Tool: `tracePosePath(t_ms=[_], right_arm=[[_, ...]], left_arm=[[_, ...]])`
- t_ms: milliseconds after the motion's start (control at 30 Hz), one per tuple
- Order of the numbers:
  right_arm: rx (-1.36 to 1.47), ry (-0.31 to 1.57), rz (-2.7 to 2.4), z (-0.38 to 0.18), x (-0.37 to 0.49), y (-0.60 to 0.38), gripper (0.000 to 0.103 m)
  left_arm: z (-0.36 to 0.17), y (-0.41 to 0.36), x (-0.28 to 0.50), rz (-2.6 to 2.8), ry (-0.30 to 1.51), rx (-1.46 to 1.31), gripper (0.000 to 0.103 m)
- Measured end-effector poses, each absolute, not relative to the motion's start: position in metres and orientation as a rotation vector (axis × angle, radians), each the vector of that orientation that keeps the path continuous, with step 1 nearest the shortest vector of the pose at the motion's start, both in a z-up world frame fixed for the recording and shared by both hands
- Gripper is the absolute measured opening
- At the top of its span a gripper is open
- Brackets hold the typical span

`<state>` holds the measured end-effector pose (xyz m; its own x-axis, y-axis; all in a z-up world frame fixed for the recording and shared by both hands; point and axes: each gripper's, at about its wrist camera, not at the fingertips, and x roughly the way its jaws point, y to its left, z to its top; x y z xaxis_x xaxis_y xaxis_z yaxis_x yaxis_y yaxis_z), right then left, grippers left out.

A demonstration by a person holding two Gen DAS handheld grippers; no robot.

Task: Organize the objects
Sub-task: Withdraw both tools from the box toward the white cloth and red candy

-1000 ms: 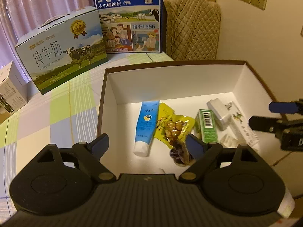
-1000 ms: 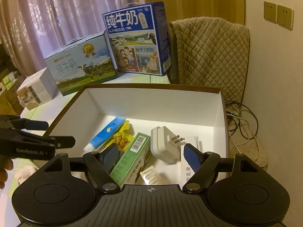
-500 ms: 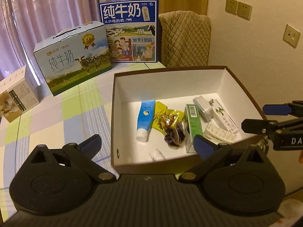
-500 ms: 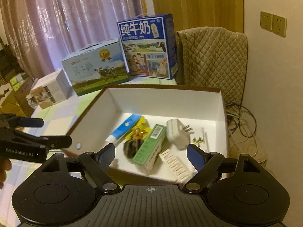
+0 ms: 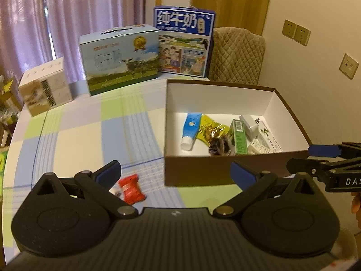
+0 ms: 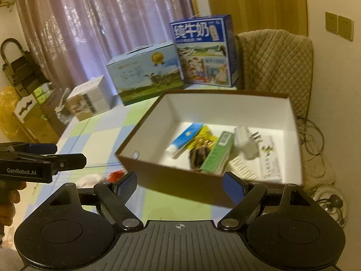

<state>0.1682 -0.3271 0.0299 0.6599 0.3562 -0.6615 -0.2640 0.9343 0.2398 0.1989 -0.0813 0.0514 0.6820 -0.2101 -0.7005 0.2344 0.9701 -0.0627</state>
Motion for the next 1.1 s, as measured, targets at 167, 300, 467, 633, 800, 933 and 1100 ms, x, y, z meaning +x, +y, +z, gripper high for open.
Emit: tracePosePath(t_ms=[167,300,467,633,800,933,1100], right_arm=[[0.108,0.786,0.369,0.024,0.157,-0.309,0.08],[0.072,0.8,0.394,0.017,0.151,-0.292,0.08],[0.054,0.82,0.429,0.007,0.145,-0.273,0.08],[0.051,0.847,0.455,-0.002,0.143,-0.26,0.08],[0.045,0.877,0.477,-0.014,0.14,-0.249,0.08],[0.044,0.903,0.485,-0.025,0.14,-0.241,0.08],[0.036,0.924,0.495,-0.037,0.142,-0.232,0.08]], left_arm=[[0.049,-0.052,0.182,-0.192,0.783,-0.006,0.102],[0.042,-0.032,0.17,-0.14,0.799,-0.023,0.102],[0.03,-0.01,0.156,-0.095,0.832,-0.034,0.102],[0.02,0.007,0.145,-0.073,0.874,-0.077,0.102],[0.01,0.016,0.137,-0.055,0.902,-0.106,0.102],[0.0,0.021,0.134,-0.044,0.927,-0.124,0.102],[-0.011,0.024,0.133,-0.033,0.952,-0.136,0.102]])
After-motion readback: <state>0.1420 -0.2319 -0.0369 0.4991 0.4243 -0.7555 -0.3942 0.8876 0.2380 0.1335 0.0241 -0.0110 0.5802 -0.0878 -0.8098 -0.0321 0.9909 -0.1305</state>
